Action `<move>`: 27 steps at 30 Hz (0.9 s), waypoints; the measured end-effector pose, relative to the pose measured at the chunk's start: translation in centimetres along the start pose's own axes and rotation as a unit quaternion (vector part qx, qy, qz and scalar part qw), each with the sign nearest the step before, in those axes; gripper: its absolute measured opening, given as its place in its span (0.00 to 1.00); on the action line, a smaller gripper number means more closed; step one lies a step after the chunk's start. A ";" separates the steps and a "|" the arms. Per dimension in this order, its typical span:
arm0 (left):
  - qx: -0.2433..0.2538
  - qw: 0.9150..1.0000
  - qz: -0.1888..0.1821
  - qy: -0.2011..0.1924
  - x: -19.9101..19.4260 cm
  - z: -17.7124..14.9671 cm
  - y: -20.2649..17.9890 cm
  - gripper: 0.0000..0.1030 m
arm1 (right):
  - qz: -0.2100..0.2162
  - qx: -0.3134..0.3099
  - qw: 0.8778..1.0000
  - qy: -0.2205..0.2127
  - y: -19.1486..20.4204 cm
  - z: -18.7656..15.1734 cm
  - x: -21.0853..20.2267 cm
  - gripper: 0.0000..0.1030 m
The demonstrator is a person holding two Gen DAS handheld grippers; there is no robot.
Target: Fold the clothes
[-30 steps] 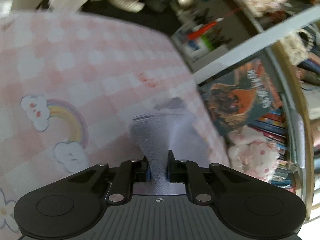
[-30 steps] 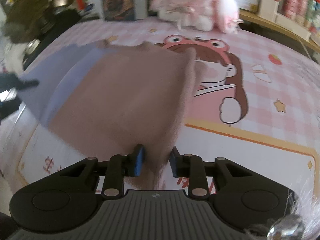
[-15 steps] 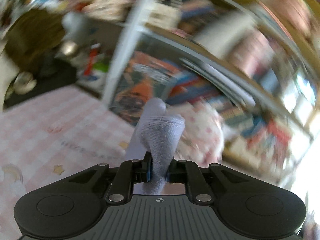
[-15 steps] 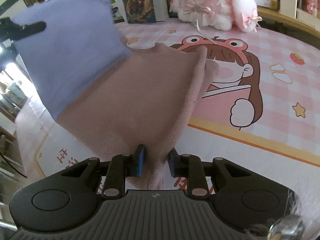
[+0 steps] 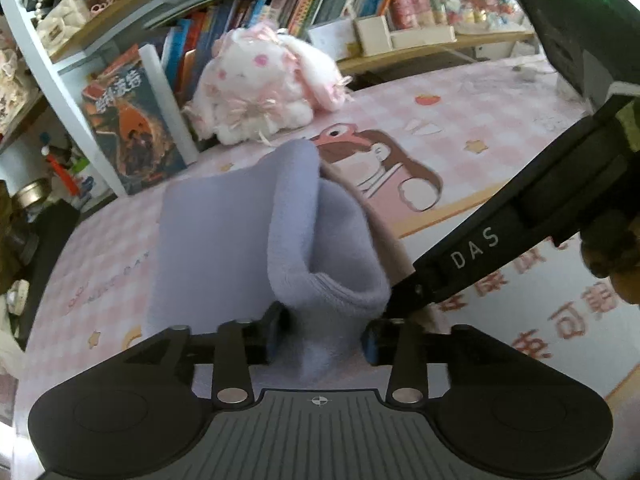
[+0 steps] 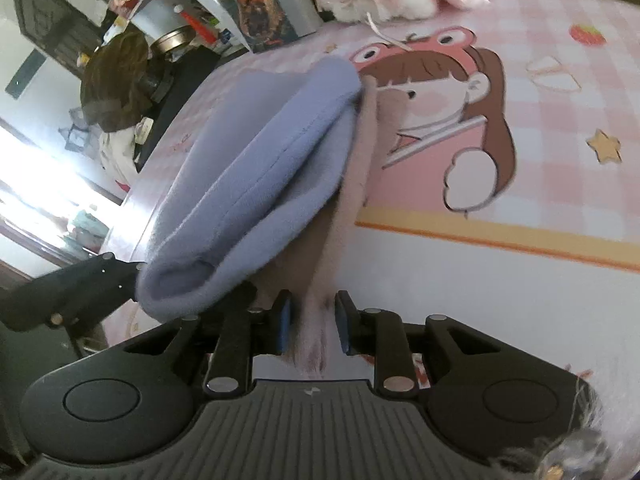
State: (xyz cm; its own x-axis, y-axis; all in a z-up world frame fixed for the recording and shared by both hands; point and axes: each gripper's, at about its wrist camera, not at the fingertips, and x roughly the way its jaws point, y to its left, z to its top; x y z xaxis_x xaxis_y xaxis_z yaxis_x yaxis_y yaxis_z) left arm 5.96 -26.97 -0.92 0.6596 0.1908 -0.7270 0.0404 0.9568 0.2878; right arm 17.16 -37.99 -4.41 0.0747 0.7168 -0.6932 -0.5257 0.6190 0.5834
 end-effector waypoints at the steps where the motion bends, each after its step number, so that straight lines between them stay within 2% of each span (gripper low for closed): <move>1: -0.006 1.000 -0.007 -0.002 -0.3 0.0 0.0 0.44 | 0.002 0.002 1.000 -0.001 -0.1 -0.1 -0.3 0.22; 6: -0.039 0.998 -0.046 -0.006 -2.1 -0.2 0.1 0.46 | 0.006 0.014 1.000 -0.012 -0.6 -0.5 -1.8 0.26; 10: -0.075 0.993 -0.088 -0.019 -4.3 -0.4 0.8 0.47 | 0.008 0.030 0.999 -0.023 -1.1 -0.7 -2.9 0.31; 13: -0.108 0.985 -0.132 -0.039 -6.4 -0.4 2.0 0.47 | 0.010 0.042 0.999 -0.031 -1.4 -0.6 -3.4 0.32; 17: -0.155 0.969 -0.166 -0.095 -8.9 -0.2 4.6 0.47 | 0.011 0.051 0.998 -0.042 -1.5 -0.3 -4.0 0.38; 19: -0.197 0.960 -0.163 -0.118 -9.3 -0.2 6.7 0.46 | 0.013 0.058 0.997 -0.046 -1.6 -0.1 -4.2 0.41; 22: -0.274 0.945 -0.128 -0.126 -8.2 -0.9 10.3 0.45 | 0.018 0.067 0.996 -0.049 -1.4 0.3 -4.4 0.45; 24: -0.282 0.945 -0.111 -0.121 -7.0 -1.3 11.5 0.45 | 0.024 0.067 0.996 -0.052 -1.0 0.5 -4.4 0.46; 26: -0.273 0.950 -0.105 -0.112 -5.7 -1.5 11.9 0.45 | 0.030 0.066 0.996 -0.054 -0.4 0.7 -4.3 0.48; 27: -0.266 0.952 -0.106 -0.106 -5.1 -1.5 11.9 0.45 | 0.033 0.066 0.996 -0.054 -0.1 0.8 -4.2 0.52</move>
State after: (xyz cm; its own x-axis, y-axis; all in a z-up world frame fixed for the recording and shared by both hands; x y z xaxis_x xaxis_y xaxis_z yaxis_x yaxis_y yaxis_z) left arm 1.96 -16.23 5.22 0.8184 -0.0145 -0.5744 -0.1582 0.9553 -0.2496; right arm 17.59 -40.80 -1.26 0.1371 0.7836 -0.6060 -0.4174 0.6005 0.6821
